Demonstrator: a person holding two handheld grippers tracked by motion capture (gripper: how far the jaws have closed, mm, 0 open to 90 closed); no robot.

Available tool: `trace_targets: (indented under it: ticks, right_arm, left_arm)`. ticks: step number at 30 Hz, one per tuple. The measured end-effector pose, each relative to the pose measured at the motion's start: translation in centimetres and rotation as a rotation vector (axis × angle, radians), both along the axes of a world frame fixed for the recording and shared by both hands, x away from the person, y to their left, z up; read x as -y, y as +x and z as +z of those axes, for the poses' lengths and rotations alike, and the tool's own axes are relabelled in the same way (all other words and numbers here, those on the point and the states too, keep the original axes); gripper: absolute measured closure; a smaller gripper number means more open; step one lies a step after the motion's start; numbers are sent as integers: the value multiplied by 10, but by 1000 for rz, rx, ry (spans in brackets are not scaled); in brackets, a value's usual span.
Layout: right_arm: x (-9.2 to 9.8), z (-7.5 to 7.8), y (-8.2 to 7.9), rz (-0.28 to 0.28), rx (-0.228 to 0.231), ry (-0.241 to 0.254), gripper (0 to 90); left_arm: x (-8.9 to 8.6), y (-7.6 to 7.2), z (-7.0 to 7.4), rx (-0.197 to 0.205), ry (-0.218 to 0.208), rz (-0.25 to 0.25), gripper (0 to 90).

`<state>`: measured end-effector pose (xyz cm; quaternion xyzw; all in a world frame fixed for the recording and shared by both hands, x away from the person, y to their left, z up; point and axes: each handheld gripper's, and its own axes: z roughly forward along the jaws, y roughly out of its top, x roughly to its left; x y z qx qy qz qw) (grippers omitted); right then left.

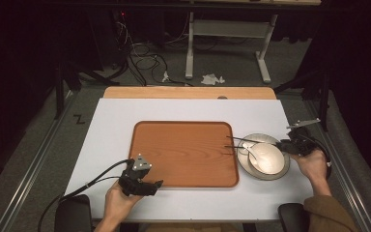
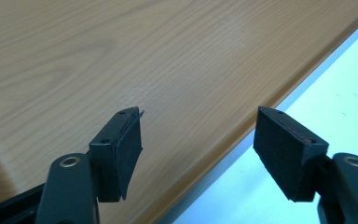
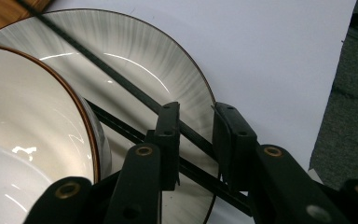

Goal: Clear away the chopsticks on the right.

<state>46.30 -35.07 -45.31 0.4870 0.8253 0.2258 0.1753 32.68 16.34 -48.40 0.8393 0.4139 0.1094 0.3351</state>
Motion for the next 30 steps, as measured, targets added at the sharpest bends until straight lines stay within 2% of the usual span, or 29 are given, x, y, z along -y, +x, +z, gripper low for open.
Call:
trace_targets:
  ticks: [6, 12, 19, 27, 30]
  right_arm:
    - [-1, -3, 3, -2, -12, -7, 739]
    - [-2, -5, 4, 8, -8, -30, 779]
    - [-2, -7, 4, 16, -9, -34, 835]
    - [-2, -6, 2, 27, 10, -38, 862]
    - [-3, 1, -1, 28, 38, -24, 864]
  left_arm:
    - [0, 0, 0, 0, 0, -1, 322]
    - [0, 0, 0, -1, 1, -1, 322]
    - [0, 0, 0, 3, 2, 0, 322]
    - [-1, 0, 1, 4, 2, 0, 321]
    - [0, 0, 0, 0, 0, -1, 322]
